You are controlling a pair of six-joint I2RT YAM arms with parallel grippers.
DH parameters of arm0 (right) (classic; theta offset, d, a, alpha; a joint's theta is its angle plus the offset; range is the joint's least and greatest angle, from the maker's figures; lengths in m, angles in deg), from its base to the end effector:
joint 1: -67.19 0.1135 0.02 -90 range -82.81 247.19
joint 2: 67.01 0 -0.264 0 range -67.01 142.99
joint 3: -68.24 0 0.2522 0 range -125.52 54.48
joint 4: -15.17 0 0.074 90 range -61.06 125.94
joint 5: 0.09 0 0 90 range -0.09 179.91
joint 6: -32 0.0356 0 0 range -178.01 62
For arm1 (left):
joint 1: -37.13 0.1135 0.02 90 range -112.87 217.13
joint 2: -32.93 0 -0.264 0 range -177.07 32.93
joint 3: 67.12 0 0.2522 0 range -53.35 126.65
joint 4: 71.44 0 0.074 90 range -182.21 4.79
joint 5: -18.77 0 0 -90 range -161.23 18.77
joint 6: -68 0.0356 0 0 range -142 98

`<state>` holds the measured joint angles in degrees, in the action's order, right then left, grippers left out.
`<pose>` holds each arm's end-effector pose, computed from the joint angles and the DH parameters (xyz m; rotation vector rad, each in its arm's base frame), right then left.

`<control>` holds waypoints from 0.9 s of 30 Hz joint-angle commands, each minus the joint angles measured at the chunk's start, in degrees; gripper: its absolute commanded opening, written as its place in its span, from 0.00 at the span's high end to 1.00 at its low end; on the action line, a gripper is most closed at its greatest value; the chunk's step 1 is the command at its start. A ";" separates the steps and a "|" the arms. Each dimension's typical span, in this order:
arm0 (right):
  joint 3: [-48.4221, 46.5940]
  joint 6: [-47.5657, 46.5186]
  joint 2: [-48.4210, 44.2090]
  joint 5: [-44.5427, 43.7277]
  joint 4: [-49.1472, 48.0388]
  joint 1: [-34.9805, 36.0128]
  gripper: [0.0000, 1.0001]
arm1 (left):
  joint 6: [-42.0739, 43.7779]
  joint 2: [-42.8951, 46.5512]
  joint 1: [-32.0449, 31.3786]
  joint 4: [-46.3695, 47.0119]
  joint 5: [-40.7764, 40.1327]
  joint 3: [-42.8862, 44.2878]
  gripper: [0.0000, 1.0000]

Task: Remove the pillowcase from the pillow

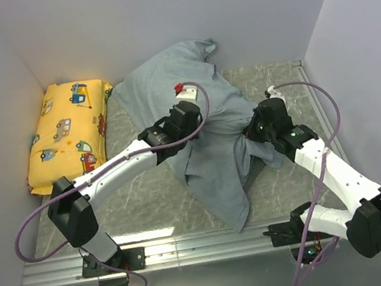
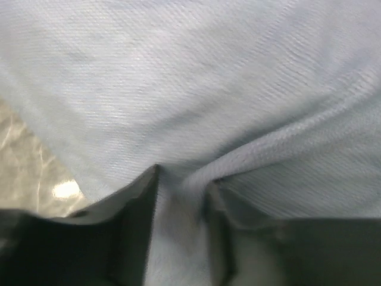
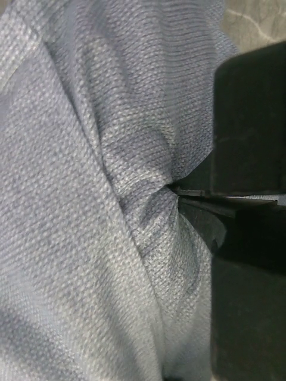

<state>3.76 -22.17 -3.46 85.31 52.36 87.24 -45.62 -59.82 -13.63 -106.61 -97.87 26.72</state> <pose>0.2291 0.0806 0.2892 0.3524 2.2110 0.4520 0.2480 -0.2784 0.3227 0.2352 2.0943 -0.2765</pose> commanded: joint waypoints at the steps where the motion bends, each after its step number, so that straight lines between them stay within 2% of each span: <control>1: 0.88 -1.12 -1.67 -1.30 -5.93 -3.08 1.00 | 1.73 -0.15 1.98 -1.96 -8.69 4.82 0.72; 2: 1.23 -1.20 -1.67 -0.94 -5.84 -4.13 1.00 | 1.91 -0.85 3.20 -2.23 -9.05 5.96 0.87; 4: 2.11 -1.29 -2.46 -0.50 -6.02 -5.11 1.00 | 2.00 -1.20 6.27 -0.92 -8.53 6.67 0.97; 10: 2.99 -2.43 -2.99 1.17 -5.31 -10.38 1.00 | 0.86 -3.31 15.85 0.58 -2.21 10.89 1.00; 13: 1.95 -2.87 -2.29 2.40 -5.05 -11.88 1.00 | 0.06 -8.92 16.66 -0.74 2.63 13.62 1.00; 15: 0.28 -3.49 -2.20 3.18 -4.18 -11.71 0.98 | -0.90 -9.47 16.40 2.23 7.71 11.61 1.00; 16: -0.34 -3.66 -2.38 3.19 -3.91 -10.75 0.95 | -1.51 -9.47 16.14 3.73 8.87 10.47 1.00; 17: -0.95 -3.93 -3.07 2.59 -3.47 -9.69 0.88 | -2.22 -9.29 15.96 4.87 10.10 8.28 1.00; 19: -3.15 -4.28 -3.87 -2.06 -1.02 -5.49 0.78 | -3.80 -9.64 15.87 7.16 13.25 6.94 1.00; 20: -4.55 -4.37 -4.83 -3.38 -0.22 -3.99 0.65 | -4.24 -9.90 15.78 7.34 13.80 6.68 1.00; 22: -6.05 -4.19 -5.71 -7.15 1.71 -0.30 0.53 | -5.03 -10.69 15.00 7.69 14.76 6.76 1.00; 23: -6.75 -4.19 -6.07 -8.74 2.33 3.72 0.45 | -5.12 -10.87 14.64 7.87 14.68 6.68 1.00; 27: -11.58 -3.93 -3.18 -14.29 4.08 12.63 0.33 | -6.26 -11.93 13.59 8.40 14.85 7.20 1.00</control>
<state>-2.99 -25.54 -7.46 77.92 55.66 95.41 -49.86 -70.55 1.30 -101.67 -85.96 33.23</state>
